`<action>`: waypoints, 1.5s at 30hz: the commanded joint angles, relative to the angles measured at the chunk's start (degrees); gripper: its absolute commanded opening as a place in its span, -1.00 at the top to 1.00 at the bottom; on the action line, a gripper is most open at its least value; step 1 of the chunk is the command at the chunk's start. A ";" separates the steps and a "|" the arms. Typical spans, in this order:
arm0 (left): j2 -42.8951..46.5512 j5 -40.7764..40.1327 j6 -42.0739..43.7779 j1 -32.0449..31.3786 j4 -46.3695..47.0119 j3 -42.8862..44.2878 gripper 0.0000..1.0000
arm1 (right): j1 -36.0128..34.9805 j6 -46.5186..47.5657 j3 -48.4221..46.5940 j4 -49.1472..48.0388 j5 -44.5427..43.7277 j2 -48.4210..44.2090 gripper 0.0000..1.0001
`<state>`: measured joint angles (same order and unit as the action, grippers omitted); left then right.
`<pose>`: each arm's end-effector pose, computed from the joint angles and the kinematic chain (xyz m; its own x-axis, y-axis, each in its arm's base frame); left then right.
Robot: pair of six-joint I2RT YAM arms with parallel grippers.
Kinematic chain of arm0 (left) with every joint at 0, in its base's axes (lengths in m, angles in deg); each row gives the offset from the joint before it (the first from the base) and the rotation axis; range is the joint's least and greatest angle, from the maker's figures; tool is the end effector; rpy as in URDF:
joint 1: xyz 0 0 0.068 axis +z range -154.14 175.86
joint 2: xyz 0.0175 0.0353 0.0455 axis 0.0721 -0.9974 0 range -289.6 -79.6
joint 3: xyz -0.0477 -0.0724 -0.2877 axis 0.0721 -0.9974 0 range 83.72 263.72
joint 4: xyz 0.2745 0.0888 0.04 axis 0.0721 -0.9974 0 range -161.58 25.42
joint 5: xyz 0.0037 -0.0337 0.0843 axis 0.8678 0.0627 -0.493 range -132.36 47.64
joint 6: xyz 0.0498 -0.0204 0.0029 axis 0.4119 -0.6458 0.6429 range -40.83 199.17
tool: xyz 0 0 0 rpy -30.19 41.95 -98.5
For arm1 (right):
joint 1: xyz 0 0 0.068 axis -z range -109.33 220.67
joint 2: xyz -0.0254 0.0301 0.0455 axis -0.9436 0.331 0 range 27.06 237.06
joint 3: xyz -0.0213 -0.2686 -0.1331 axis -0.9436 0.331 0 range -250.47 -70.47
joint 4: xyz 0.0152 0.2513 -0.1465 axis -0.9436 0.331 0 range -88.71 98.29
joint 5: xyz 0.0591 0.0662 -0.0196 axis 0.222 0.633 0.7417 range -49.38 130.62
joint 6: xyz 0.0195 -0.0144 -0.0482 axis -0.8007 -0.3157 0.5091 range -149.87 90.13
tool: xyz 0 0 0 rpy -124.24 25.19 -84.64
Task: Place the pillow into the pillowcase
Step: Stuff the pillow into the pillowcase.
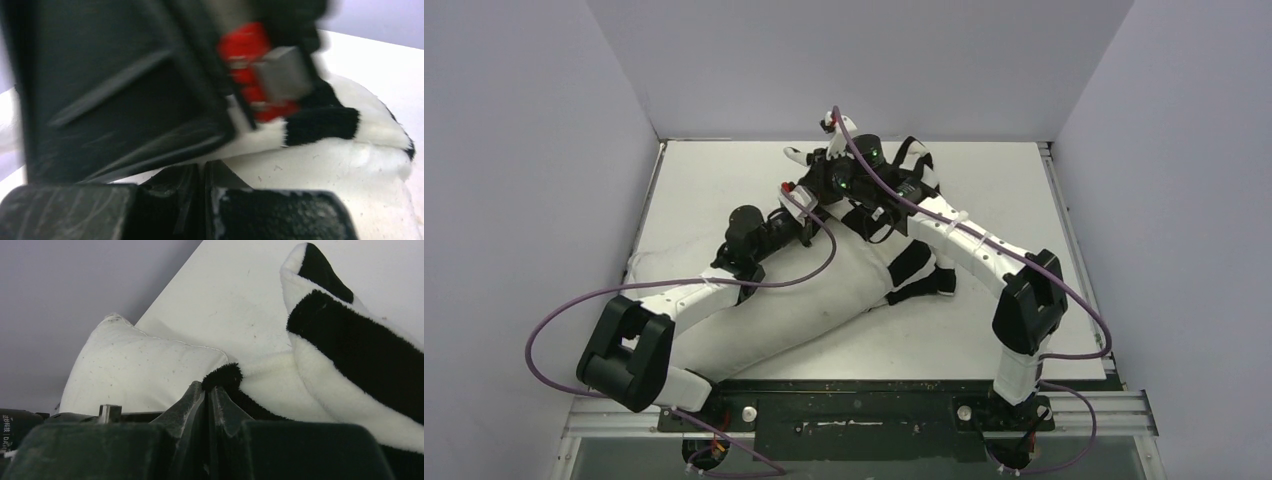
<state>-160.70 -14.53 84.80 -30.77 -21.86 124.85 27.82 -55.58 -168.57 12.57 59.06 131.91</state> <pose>0.2881 -0.1630 0.2758 0.1226 0.0357 -0.9918 0.8051 0.5808 0.1204 0.3435 0.3342 0.3899 -0.5801 0.0232 -0.8142 -0.6815 0.5337 0.5007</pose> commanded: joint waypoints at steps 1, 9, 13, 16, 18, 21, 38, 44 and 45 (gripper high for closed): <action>2.43 -15.72 -6.96 -2.03 11.10 -1.28 1.00 | -3.30 -6.34 6.03 -10.72 2.19 -8.00 1.00; 6.74 -12.93 -26.73 -2.15 12.11 -3.56 0.25 | -1.37 -7.91 13.79 -15.65 1.98 -9.72 0.95; 16.62 -16.90 -26.02 0.69 -6.12 -1.22 -0.05 | 0.85 -5.61 16.70 -16.34 0.96 -12.09 0.96; 20.99 -17.25 -25.26 6.94 -18.42 2.76 -0.11 | 2.56 -4.80 18.44 -17.67 2.94 -13.64 0.97; 21.07 -13.64 -25.28 12.94 -21.34 4.59 -0.18 | 3.15 -3.73 18.92 -18.32 4.23 -14.35 0.97; 18.04 -0.71 -21.95 20.65 -14.25 5.30 -0.16 | 3.64 -2.20 18.88 -18.61 6.04 -14.83 0.98; -10.41 37.08 -1.18 24.39 7.38 21.42 -0.41 | 4.44 1.69 19.40 -15.07 8.14 -16.44 0.96; -19.82 38.23 -0.17 23.96 9.11 27.42 -0.42 | 3.57 -0.43 19.95 -16.63 7.72 -15.80 0.93; -21.17 39.18 -1.61 23.73 10.92 28.27 -0.42 | 3.19 -0.57 19.70 -16.39 7.75 -15.42 0.92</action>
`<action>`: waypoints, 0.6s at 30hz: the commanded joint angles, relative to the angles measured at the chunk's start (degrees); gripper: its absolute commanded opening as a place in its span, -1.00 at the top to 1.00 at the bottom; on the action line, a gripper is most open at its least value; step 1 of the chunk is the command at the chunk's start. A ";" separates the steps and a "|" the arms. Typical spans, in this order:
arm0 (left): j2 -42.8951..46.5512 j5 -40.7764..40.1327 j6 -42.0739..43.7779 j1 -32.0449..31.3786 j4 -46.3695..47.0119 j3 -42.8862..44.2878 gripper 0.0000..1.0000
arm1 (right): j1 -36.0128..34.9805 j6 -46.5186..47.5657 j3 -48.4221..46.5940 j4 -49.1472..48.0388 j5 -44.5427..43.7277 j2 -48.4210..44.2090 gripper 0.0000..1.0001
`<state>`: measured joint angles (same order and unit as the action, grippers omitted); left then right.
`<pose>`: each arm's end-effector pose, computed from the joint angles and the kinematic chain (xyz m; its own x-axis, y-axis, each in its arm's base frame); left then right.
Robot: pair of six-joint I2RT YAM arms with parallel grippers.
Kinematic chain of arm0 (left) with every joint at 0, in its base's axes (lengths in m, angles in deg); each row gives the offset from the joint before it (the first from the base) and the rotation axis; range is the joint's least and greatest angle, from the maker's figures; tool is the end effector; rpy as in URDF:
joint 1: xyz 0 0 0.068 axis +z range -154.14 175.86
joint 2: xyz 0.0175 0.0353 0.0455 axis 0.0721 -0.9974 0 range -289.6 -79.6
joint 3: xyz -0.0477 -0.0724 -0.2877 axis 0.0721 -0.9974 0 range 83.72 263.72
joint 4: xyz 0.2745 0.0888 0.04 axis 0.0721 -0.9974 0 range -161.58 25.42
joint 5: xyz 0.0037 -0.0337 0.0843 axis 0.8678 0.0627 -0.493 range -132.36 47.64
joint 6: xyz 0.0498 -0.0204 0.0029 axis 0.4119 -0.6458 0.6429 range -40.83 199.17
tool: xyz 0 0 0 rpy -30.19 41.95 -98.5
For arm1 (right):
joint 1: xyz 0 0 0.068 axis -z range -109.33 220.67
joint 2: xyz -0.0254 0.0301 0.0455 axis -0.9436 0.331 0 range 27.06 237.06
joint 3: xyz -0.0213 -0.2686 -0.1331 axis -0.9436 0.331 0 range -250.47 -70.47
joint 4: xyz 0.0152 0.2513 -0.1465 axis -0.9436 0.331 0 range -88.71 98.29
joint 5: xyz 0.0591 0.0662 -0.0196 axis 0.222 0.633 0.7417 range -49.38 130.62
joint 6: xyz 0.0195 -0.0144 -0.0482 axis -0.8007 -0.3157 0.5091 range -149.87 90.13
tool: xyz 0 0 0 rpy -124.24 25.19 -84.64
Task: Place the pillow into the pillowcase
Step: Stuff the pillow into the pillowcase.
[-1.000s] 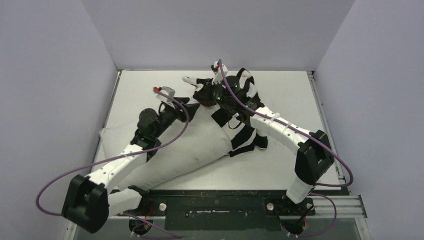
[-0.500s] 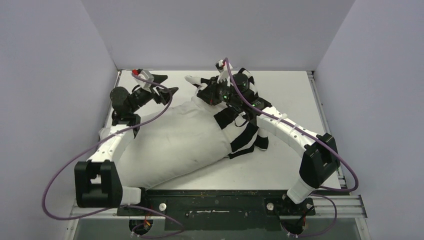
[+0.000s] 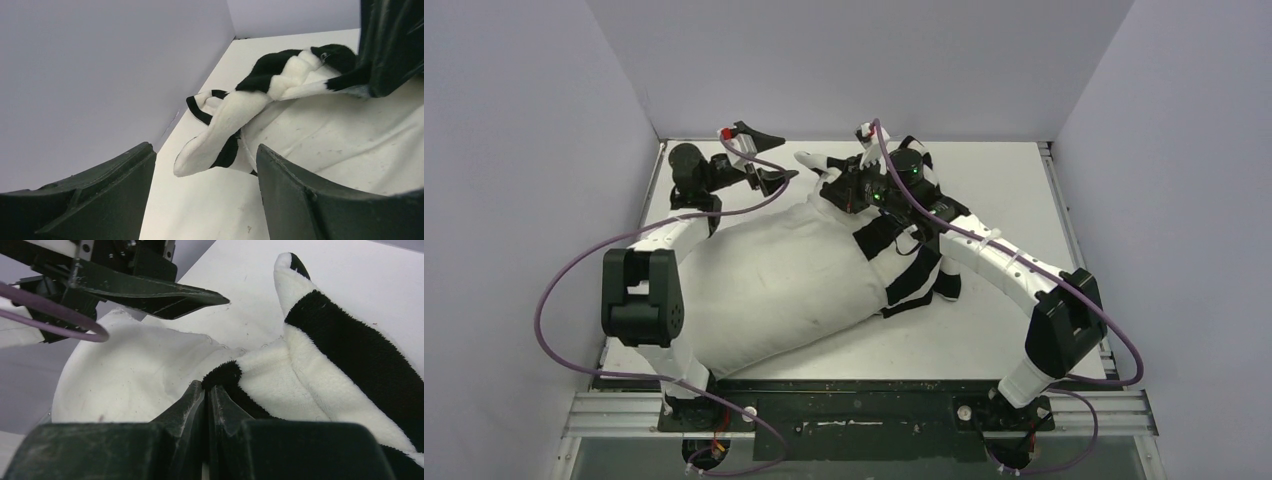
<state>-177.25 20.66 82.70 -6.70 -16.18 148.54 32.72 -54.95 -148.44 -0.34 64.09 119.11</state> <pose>0.4089 -0.0500 0.3280 0.3219 0.0136 -0.9467 0.8597 0.4148 0.2982 0.3204 0.2680 0.3737 -0.5232 0.0850 -0.8480 -0.7166 0.4948 0.4917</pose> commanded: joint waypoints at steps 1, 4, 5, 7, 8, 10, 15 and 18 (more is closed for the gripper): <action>-6.20 5.34 -1.61 -0.66 7.29 5.51 -0.42 | -2.06 -1.24 -0.91 -2.95 2.63 -2.13 0.92; -10.91 8.69 -10.08 -2.05 16.59 8.02 -0.42 | -3.00 -0.71 -1.56 -1.88 1.85 -1.53 0.91; -12.39 9.43 -13.13 -2.56 20.42 8.71 -0.42 | -3.14 -0.58 -1.71 -1.58 1.34 -1.48 0.90; -15.18 11.03 -18.94 -3.54 26.50 9.67 -0.35 | -3.34 -0.41 -2.04 -1.16 0.39 -1.52 0.90; -15.84 11.71 -19.21 -4.04 26.75 9.80 -0.23 | -3.35 -0.41 -2.09 -1.10 0.03 -1.58 0.89; -16.23 12.26 -19.09 -4.58 28.44 8.94 0.35 | -3.35 -0.54 -2.10 -0.96 -0.91 -1.79 0.87; -14.10 7.72 -21.17 -2.23 30.81 6.12 1.00 | -3.28 -0.70 -1.46 -0.66 -2.76 -3.06 0.71; -11.48 2.84 -22.67 -1.05 30.57 4.53 1.00 | -3.03 -1.37 -0.33 -0.94 -3.62 -3.98 0.61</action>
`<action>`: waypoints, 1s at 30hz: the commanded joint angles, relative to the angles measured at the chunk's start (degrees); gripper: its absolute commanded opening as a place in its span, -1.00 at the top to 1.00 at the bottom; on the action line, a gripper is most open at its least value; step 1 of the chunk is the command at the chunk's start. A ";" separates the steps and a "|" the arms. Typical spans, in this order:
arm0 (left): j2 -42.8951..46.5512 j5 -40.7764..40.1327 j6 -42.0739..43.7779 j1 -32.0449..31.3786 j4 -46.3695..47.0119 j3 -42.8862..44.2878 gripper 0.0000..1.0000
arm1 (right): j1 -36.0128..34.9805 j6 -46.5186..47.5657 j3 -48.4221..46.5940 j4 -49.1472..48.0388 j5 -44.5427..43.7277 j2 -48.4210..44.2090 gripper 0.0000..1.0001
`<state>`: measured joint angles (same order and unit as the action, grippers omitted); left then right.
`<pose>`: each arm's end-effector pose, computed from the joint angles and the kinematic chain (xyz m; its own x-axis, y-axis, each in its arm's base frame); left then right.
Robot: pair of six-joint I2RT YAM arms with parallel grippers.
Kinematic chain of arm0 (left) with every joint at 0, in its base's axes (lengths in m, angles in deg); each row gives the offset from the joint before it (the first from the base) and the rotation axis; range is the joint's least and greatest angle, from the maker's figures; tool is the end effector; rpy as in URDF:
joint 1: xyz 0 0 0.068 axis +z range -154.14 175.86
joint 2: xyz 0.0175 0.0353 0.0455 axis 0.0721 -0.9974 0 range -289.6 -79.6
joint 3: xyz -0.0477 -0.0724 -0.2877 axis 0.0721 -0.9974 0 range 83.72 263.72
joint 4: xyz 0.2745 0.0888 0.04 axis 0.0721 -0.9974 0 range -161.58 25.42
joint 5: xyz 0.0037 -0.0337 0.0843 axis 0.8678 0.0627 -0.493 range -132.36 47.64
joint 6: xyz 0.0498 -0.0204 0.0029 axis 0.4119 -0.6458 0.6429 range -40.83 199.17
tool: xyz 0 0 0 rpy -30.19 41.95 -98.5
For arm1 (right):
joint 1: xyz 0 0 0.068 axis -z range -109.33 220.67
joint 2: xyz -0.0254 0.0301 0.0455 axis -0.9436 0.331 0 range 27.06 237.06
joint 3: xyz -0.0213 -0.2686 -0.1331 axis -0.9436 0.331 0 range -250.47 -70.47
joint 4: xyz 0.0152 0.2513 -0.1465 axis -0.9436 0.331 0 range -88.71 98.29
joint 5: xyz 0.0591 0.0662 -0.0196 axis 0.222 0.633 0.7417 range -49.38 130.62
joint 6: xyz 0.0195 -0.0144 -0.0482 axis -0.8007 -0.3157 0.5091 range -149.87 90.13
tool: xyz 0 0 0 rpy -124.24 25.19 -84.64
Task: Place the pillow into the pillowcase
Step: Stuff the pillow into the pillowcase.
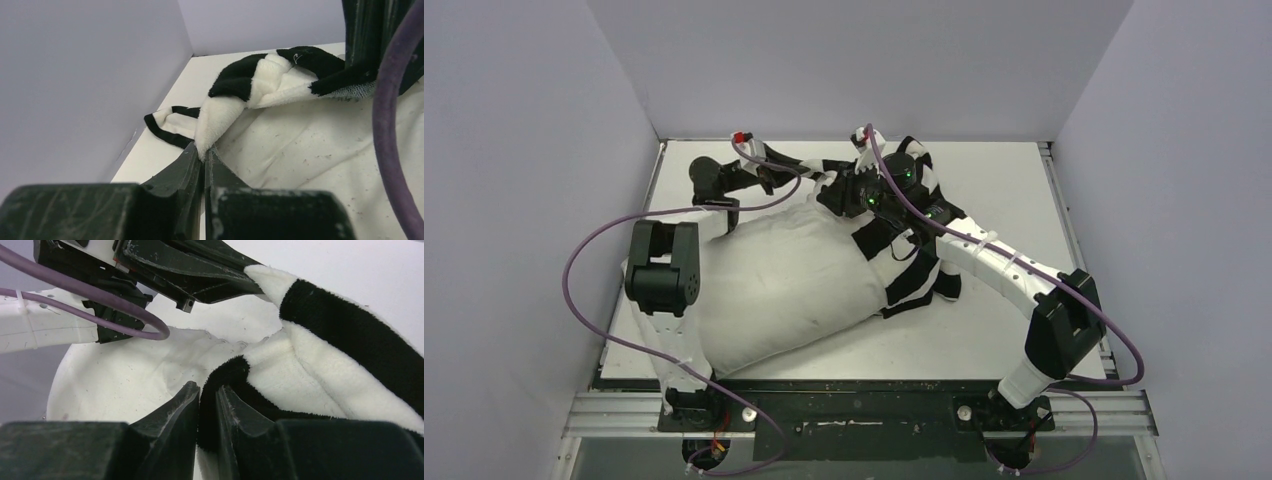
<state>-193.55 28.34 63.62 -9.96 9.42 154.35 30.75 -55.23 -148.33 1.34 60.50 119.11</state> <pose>0.4492 -0.0795 0.2784 0.2637 -0.1159 -0.9576 0.9463 0.2236 0.2336 0.3123 0.2773 0.3697 -0.5373 0.0756 -0.8400 -0.6929 0.5283 0.4907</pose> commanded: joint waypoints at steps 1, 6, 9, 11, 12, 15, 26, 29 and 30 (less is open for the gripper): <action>5.97 -5.86 -3.72 2.42 4.64 -1.75 1.00 | -0.96 -1.11 -0.14 -2.34 -0.33 -4.31 0.56; 15.63 -16.84 1.67 2.40 -3.80 -9.79 1.00 | -0.68 -1.70 -0.09 2.82 -2.96 -6.85 0.01; 20.81 -21.95 10.42 1.44 -18.11 -11.71 1.00 | -1.14 -0.73 0.73 4.47 -5.44 -10.33 -0.31; 23.24 -25.15 14.41 1.17 -23.62 -12.07 1.00 | -1.75 1.03 1.48 4.87 -6.74 -12.02 -0.43; 24.14 -26.48 14.51 1.29 -24.57 -12.42 1.00 | -2.21 2.27 1.45 5.24 -7.38 -12.52 -0.48; 25.85 -28.29 13.92 1.35 -25.44 -13.18 1.00 | -4.52 6.05 0.29 6.72 -9.68 -12.93 -0.62; 26.29 -28.00 0.97 1.36 -17.15 -15.15 1.00 | -15.14 20.62 2.34 0.48 -18.43 -6.46 -0.81; 25.57 -28.22 -1.80 1.47 -15.56 -15.19 1.00 | -15.32 15.94 0.80 0.93 -24.63 -2.08 -0.79; 25.35 -28.57 -2.37 1.63 -15.85 -14.95 1.00 | -15.36 13.65 0.79 0.91 -25.94 -0.82 -0.78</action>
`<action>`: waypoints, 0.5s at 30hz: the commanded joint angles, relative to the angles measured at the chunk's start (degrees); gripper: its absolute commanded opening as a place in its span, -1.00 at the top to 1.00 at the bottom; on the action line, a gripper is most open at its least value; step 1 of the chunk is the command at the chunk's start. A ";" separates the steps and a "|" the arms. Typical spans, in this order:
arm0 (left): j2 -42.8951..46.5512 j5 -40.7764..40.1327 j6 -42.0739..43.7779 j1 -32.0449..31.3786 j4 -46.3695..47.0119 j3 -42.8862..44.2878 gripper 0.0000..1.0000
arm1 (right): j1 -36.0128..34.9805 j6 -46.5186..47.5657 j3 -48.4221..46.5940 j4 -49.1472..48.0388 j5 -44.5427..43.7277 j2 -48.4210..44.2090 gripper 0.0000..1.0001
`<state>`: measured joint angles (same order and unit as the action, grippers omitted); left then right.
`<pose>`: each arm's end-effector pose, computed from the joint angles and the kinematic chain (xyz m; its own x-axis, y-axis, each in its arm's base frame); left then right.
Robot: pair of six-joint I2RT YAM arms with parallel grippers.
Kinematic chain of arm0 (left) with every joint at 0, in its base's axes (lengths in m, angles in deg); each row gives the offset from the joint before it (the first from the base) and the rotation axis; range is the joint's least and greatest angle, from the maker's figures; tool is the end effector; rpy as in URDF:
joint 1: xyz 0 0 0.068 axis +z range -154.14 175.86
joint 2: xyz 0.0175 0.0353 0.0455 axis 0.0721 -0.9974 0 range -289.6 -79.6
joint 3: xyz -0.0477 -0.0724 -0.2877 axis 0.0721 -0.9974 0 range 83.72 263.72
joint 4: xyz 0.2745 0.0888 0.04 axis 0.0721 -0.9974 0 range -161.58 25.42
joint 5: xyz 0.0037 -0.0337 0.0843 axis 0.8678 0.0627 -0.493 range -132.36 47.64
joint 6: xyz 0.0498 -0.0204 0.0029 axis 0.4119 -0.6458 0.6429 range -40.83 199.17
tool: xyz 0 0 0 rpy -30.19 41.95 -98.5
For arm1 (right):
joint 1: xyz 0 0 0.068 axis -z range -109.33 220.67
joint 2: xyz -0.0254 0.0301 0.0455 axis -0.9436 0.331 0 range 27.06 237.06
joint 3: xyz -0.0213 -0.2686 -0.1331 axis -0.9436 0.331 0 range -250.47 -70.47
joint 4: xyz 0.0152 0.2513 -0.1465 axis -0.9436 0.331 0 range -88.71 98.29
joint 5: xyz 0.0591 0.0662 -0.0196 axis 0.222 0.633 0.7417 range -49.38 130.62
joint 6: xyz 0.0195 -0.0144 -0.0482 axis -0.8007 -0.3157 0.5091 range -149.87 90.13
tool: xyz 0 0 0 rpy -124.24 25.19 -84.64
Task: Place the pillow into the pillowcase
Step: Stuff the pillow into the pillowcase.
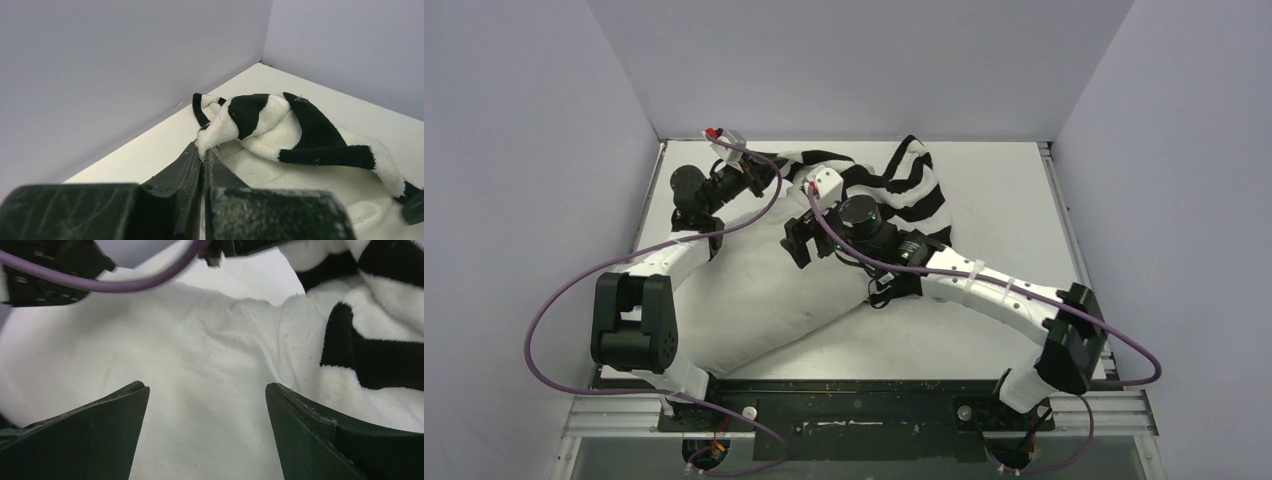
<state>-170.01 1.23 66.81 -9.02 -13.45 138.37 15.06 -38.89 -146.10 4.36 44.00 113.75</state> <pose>0.3743 -0.0565 0.3195 0.1031 -0.1643 -0.9810 0.7638 0.6448 -0.0277 0.2197 0.3250 0.3846 -0.2705 -0.1181 -0.9555 -0.8238 0.5419 0.1662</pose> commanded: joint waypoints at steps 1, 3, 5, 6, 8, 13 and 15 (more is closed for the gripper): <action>1.59 -1.80 -5.91 0.93 6.20 1.47 1.00 | 0.43 -4.59 -1.38 -1.98 -10.55 5.74 -0.76; 1.35 -2.24 -6.09 1.42 3.52 2.67 1.00 | 0.62 -7.55 -1.26 -0.84 -15.05 7.98 -0.70; 1.16 -2.38 -5.66 1.90 -0.12 3.79 1.00 | 1.73 -10.21 -0.93 -0.22 -19.02 9.59 -0.54; 1.20 -2.37 -5.36 2.20 -1.70 4.20 1.00 | 2.93 -11.34 -0.75 -0.10 -19.98 10.11 -0.38; 1.35 -3.13 -5.41 2.84 -4.37 4.53 1.00 | 6.32 -12.87 -0.14 -0.70 -21.13 10.50 0.14; 2.01 -6.95 -9.29 4.40 -8.66 4.63 1.00 | 15.37 -10.57 -0.67 -2.58 -21.58 9.51 1.00; 2.38 -10.79 -10.97 4.61 -11.07 5.09 1.00 | 18.61 -9.85 -2.22 -2.63 -20.22 9.29 1.00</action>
<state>-170.03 -2.81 59.97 -6.24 -23.15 139.40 25.26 -50.82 -146.08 3.04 31.02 125.20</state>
